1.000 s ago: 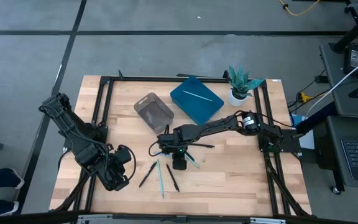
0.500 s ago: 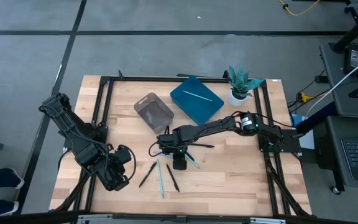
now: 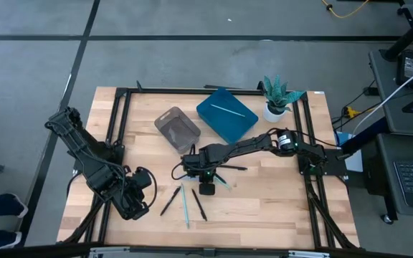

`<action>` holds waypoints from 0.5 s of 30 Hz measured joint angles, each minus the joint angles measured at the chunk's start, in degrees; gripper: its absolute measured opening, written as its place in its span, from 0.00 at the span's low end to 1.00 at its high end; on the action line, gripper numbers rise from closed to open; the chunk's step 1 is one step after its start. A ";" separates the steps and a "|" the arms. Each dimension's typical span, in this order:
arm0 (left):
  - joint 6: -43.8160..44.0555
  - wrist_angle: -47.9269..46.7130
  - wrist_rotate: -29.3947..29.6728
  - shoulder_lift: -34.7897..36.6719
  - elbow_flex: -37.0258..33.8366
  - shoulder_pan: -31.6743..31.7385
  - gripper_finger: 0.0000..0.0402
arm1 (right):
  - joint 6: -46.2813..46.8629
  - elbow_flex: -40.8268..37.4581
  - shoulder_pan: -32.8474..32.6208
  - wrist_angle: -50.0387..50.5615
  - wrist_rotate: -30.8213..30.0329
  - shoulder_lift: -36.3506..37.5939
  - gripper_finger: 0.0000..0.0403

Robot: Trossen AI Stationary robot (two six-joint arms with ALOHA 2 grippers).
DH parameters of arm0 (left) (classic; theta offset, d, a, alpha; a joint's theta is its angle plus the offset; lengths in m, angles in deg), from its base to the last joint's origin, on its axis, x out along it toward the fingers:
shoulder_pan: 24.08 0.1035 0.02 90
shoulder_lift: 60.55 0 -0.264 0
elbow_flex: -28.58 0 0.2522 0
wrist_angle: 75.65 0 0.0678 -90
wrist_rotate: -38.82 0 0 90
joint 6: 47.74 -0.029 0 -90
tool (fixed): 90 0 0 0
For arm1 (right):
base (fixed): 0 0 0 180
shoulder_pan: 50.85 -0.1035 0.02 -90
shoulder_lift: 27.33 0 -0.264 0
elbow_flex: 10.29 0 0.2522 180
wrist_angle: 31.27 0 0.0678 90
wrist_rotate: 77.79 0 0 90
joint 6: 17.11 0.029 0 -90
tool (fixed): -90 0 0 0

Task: Sort pens & pencils
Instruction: Put the blue pencil into the blue bin

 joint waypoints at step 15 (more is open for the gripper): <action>0.00 0.00 0.00 0.00 0.00 0.00 0.11 | 1.16 -0.04 -0.04 -0.28 0.91 0.00 0.07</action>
